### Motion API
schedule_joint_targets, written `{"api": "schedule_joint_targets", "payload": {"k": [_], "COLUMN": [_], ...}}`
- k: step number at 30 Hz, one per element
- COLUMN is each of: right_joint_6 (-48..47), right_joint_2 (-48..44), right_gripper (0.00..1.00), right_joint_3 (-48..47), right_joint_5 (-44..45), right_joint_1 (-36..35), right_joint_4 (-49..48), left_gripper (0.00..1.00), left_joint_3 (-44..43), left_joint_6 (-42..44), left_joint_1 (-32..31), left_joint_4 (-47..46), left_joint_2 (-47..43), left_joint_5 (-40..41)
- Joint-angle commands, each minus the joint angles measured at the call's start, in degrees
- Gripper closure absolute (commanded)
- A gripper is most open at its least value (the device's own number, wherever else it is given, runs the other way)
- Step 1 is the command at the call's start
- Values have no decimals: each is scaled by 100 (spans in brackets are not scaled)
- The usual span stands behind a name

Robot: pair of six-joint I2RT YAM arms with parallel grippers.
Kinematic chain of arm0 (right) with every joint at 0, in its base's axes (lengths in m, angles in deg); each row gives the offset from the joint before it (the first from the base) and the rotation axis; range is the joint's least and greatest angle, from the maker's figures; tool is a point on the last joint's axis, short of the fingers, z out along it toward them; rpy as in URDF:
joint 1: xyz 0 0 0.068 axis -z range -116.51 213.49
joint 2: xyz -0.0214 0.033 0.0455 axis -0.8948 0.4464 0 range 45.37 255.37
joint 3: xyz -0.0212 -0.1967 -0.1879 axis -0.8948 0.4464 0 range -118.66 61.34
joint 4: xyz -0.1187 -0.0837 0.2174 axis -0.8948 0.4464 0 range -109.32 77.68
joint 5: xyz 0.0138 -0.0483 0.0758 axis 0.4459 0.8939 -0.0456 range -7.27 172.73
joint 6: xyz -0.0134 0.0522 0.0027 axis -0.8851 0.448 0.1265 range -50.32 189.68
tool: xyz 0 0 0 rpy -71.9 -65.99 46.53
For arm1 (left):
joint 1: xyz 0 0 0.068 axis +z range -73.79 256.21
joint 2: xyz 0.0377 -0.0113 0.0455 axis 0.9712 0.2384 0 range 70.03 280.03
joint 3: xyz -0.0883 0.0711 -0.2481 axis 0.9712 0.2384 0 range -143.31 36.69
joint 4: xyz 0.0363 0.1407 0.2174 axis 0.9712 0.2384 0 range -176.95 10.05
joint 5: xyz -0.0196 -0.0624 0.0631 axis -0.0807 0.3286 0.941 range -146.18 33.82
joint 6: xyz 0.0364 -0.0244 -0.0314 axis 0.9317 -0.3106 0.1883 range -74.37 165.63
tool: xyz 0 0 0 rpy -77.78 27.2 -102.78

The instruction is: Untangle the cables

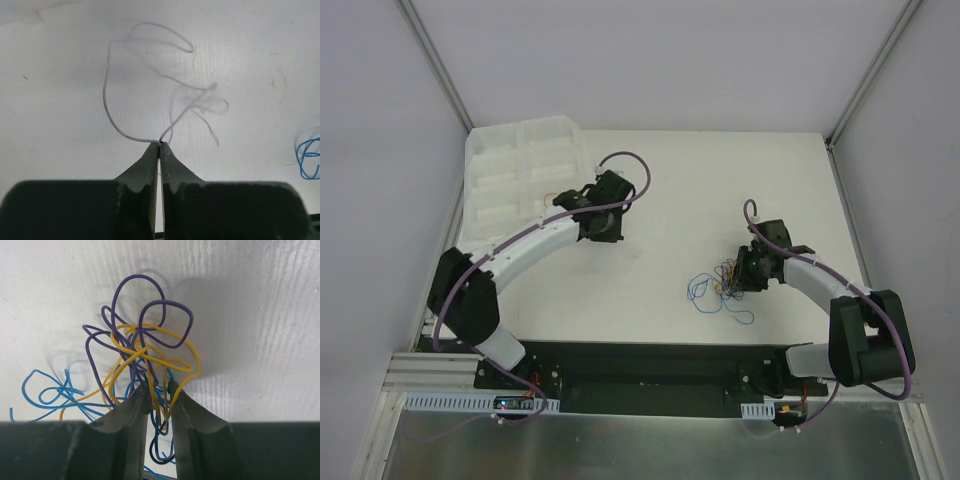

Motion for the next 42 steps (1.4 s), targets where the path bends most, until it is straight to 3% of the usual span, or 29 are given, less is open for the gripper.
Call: {"api": "schedule_joint_targets", "payload": {"k": [1, 12, 19, 23, 28, 36, 42], "right_joint_6": [-117, -117, -135, -126, -135, -117, -117], "right_joint_2": [138, 156, 209, 209, 226, 253, 226], "right_gripper": [73, 73, 73, 73, 73, 73, 73], "right_joint_3": [30, 39, 4, 4, -5, -22, 4], "right_joint_5": [-51, -95, -113, -113, -122, -113, -130], "right_joint_1": [39, 39, 30, 30, 39, 39, 30], "right_joint_4": [115, 106, 124, 115, 115, 115, 106], "left_gripper": [100, 100, 100, 100, 100, 100, 100], "left_joint_3": [-101, -1173, -2051, -2282, -1255, 64, 1425], "left_joint_6": [210, -203, -212, -264, -633, -607, -1528], "left_joint_1": [239, 2137, 2577, 2595, 2227, 628, -6], "left_joint_4": [184, 545, 571, 562, 554, 553, 694], "left_joint_2": [-833, -1248, -1002, -826, -975, -1896, -3503], "left_joint_5": [793, 443, 513, -451, -1331, -894, -621]}}
